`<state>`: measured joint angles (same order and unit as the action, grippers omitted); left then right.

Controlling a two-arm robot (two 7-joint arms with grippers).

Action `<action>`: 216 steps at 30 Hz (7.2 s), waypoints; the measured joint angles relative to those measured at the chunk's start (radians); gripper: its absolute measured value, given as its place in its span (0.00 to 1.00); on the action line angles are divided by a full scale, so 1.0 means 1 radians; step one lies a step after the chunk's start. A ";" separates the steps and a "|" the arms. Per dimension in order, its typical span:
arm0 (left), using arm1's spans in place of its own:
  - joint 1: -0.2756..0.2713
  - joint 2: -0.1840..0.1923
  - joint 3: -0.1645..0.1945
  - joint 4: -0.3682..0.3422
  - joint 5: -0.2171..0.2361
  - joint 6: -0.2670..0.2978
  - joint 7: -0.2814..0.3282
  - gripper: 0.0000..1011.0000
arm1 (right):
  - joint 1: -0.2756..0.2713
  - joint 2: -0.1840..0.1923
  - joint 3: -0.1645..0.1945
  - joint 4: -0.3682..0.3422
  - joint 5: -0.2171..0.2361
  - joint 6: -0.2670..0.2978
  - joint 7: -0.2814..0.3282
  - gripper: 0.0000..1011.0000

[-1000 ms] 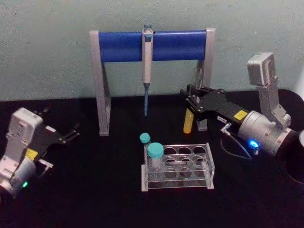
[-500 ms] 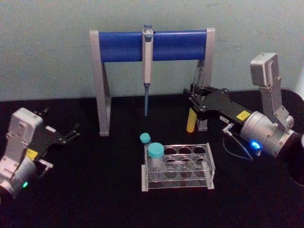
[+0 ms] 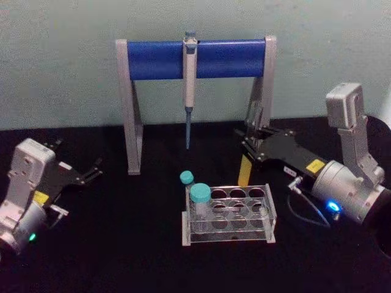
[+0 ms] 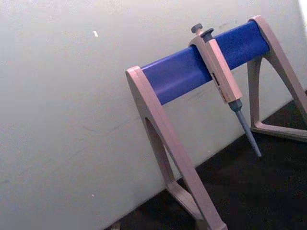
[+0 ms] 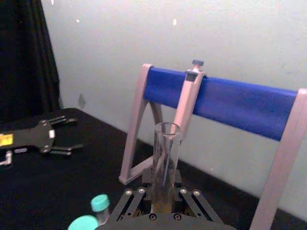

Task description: Pick up the test tube from the test tube rack, shake it, then place it back into the test tube rack.

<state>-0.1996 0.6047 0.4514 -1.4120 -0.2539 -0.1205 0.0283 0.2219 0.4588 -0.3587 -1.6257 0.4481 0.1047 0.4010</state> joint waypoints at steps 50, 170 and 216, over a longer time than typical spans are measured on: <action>0.000 0.000 0.000 0.000 0.000 0.000 0.000 1.00 | -0.024 -0.009 -0.032 0.045 -0.019 0.013 -0.001 0.23; 0.000 0.000 0.000 0.000 0.000 0.000 0.000 1.00 | -0.176 -0.050 0.155 -0.060 -0.167 -0.027 -0.218 0.99; 0.000 0.000 0.000 0.000 0.000 0.000 0.000 1.00 | -0.226 -0.142 0.179 0.056 -0.244 0.016 -0.269 0.99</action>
<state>-0.1995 0.6047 0.4514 -1.4120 -0.2539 -0.1205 0.0283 -0.0036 0.3168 -0.1797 -1.5700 0.2038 0.1209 0.1324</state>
